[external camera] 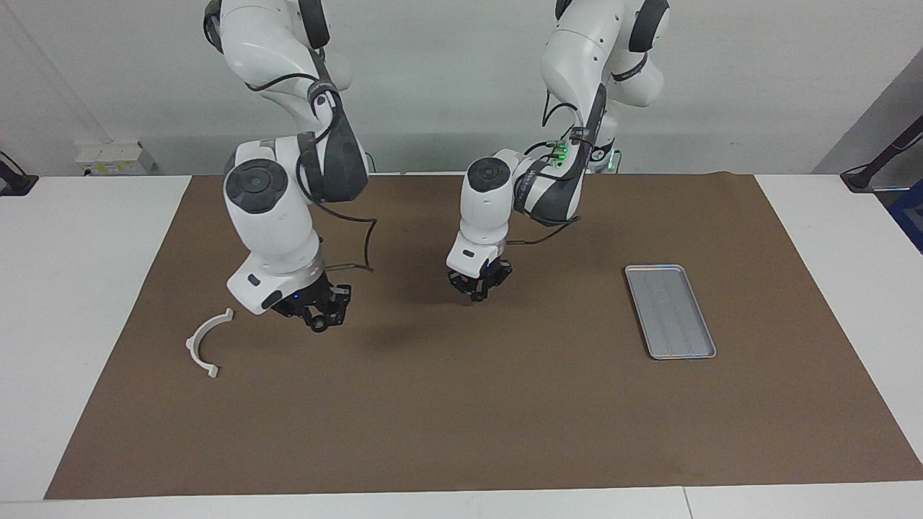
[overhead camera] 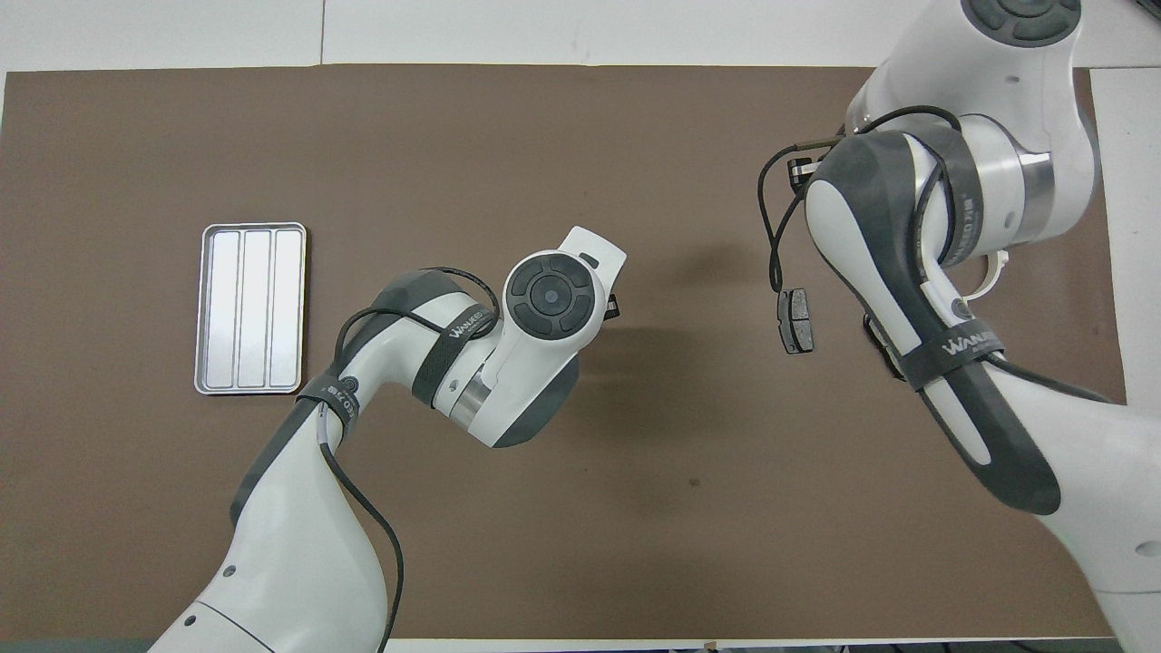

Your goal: Place bearing gear from tray to pile

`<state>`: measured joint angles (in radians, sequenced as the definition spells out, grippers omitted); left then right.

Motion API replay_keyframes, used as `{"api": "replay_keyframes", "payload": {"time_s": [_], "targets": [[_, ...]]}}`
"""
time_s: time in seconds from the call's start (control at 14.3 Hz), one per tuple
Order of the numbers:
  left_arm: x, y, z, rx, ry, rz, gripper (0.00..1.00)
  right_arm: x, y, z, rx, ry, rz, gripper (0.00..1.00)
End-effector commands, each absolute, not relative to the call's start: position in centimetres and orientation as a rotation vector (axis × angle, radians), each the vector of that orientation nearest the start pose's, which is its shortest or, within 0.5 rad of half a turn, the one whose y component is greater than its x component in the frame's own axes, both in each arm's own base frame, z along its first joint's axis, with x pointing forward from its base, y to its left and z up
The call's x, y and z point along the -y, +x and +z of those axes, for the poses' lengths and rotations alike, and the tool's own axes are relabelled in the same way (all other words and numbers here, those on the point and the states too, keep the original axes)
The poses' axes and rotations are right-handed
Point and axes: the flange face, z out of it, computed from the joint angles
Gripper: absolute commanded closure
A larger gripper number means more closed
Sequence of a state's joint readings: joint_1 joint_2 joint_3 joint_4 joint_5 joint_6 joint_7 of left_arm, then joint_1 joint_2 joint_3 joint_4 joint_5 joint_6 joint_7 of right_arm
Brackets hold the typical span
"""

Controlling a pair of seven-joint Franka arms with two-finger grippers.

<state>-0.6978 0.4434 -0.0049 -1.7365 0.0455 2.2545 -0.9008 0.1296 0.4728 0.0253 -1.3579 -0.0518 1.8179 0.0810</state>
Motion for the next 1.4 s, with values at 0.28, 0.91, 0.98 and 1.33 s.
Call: {"api": "replay_keyframes", "payload": {"time_s": [0.28,0.91,0.98,1.33], "targets": [[45.6,51.9,31.1,0.294,-3.107,-0.108,1.0,-1.7,68.3,37.8,0.269,-3.155,-0.094,1.0],[46.1,52.5,30.1,0.277,-3.105,-0.174,1.0,3.5,69.0,30.8,0.251,-3.153,-0.121,1.0],[45.8,52.6,29.8,0.268,-3.103,-0.191,0.92,3.5,68.9,30.6,0.249,-3.152,-0.119,1.0],[45.5,52.2,28.9,0.249,-3.103,-0.207,0.7,3.5,68.7,29.3,0.246,-3.148,-0.136,1.0]]}}
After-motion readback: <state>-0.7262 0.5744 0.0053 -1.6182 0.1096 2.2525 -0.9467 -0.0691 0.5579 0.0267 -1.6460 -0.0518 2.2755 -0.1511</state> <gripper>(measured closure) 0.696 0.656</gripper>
